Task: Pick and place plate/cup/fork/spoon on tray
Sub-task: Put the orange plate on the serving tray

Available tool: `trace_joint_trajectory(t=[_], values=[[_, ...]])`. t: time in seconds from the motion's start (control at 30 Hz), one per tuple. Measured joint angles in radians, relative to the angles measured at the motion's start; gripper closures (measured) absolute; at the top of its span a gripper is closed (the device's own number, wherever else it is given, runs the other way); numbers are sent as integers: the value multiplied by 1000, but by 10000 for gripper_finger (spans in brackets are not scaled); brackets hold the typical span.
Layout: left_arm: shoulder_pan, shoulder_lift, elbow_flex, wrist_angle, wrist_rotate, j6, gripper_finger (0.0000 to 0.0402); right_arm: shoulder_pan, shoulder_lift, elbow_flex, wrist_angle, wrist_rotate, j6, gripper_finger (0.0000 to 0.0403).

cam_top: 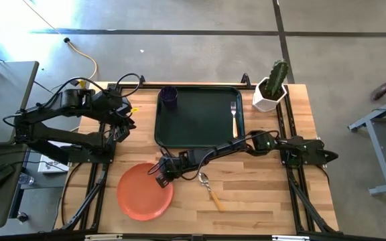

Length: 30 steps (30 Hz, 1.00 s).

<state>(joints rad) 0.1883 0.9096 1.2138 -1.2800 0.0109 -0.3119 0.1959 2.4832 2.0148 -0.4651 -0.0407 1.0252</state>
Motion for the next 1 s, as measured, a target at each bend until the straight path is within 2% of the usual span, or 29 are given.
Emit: trace_joint_trajectory(t=[0.3,0.53,1.0], values=[[0,0,0,0,0,0,307,-5,-6,0,-4,-49,-12,399],[0,0,0,0,0,1,307,-10,-69,0,-99,-9,-42,400],[0,0,0,0,0,0,307,-90,-235,0,-238,31,-278,402]])
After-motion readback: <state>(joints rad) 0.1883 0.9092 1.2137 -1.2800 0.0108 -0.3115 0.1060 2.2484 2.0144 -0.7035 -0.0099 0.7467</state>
